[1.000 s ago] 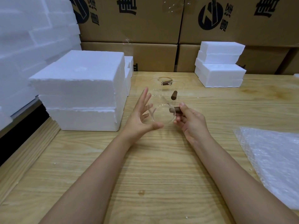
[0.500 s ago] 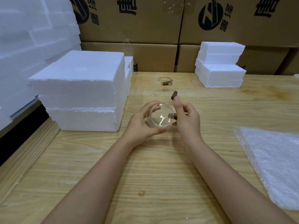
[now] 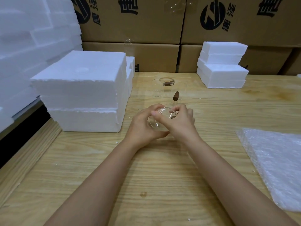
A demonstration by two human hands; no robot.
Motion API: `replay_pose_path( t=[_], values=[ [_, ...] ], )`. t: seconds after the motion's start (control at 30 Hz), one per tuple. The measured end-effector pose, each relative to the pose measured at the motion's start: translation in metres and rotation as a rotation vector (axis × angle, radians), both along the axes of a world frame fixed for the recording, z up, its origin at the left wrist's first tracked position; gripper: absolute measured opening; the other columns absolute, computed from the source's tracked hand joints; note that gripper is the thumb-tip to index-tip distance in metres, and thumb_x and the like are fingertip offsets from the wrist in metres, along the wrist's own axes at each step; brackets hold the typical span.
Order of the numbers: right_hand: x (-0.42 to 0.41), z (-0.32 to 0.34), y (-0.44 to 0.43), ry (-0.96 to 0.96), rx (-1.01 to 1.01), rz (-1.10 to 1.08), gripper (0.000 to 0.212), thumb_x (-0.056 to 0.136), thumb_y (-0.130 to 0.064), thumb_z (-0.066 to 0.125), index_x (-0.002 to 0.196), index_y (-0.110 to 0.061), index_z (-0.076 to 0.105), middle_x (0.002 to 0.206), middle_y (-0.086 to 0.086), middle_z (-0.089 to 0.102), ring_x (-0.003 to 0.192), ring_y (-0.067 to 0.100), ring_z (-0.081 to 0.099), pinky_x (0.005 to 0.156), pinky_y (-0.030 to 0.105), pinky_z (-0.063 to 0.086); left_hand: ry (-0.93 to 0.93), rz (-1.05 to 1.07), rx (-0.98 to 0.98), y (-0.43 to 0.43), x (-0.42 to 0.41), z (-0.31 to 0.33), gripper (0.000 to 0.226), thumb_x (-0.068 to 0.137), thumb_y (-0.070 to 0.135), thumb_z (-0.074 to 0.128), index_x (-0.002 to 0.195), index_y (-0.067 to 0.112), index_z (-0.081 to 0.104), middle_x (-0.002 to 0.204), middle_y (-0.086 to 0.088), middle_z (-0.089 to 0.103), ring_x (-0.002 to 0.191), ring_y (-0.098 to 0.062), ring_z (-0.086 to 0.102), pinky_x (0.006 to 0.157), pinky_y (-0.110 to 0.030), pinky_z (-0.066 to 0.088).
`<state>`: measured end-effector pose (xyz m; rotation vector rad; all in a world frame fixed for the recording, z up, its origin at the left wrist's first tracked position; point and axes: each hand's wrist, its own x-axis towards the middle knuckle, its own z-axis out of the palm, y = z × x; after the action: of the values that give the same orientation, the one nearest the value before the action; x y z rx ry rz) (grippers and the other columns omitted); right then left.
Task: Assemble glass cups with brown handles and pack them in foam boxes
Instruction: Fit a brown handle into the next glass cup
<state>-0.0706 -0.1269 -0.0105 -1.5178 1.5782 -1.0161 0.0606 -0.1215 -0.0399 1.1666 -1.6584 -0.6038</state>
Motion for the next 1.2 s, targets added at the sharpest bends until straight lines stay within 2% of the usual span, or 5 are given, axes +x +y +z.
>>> replay_pose_path(
  t=[0.23,0.5,0.63,0.8,1.2],
  values=[
    [-0.011,0.009,-0.002,0.139,-0.098,0.186,0.066,0.051,-0.058,0.080,0.100,-0.035,0.043,0.105,-0.015,0.035,0.109,0.012,0.038,0.072,0.018,0.038,0.167,-0.042,0.101,-0.006,0.004,0.000,0.065,0.062,0.009,0.086,0.117,0.032,0.060,0.108,0.013,0.066,0.106,0.004,0.060,0.077,-0.011,0.047],
    [-0.032,0.018,-0.009,-0.208,-0.111,0.394,0.036,0.069,-0.024,0.081,0.100,-0.015,0.066,0.107,0.007,0.066,0.092,0.007,0.064,0.082,0.022,0.051,0.262,-0.054,0.064,-0.006,0.004,0.004,0.058,0.057,0.038,0.085,0.108,0.048,0.060,0.108,0.008,0.069,0.112,-0.008,0.062,0.086,-0.030,0.054],
    [-0.033,0.015,-0.011,-0.287,-0.115,0.353,0.017,0.080,-0.027,0.072,0.092,-0.015,0.070,0.082,-0.010,0.070,0.077,-0.004,0.062,0.070,0.012,0.047,0.237,-0.051,0.054,-0.007,0.003,0.001,0.064,0.057,0.037,0.085,0.116,0.039,0.058,0.113,0.005,0.066,0.114,-0.011,0.060,0.092,-0.045,0.052],
    [-0.018,0.008,-0.010,-0.282,-0.159,0.162,0.022,0.086,-0.037,0.066,0.070,-0.023,0.061,0.072,-0.011,0.061,0.064,-0.005,0.054,0.063,0.013,0.042,0.167,-0.021,0.070,-0.007,0.004,-0.001,0.070,0.062,0.028,0.089,0.124,0.027,0.058,0.110,0.004,0.066,0.111,-0.003,0.060,0.087,-0.026,0.053],
    [0.006,-0.011,0.006,-0.108,-0.239,-0.063,0.045,0.060,-0.055,0.077,0.081,-0.035,0.042,0.105,-0.009,0.031,0.108,0.018,0.050,0.090,0.029,0.048,0.041,0.004,0.024,-0.003,0.001,0.000,0.067,0.053,0.035,0.084,0.111,0.052,0.054,0.105,0.017,0.067,0.105,0.005,0.060,0.087,-0.019,0.050]
  ],
)
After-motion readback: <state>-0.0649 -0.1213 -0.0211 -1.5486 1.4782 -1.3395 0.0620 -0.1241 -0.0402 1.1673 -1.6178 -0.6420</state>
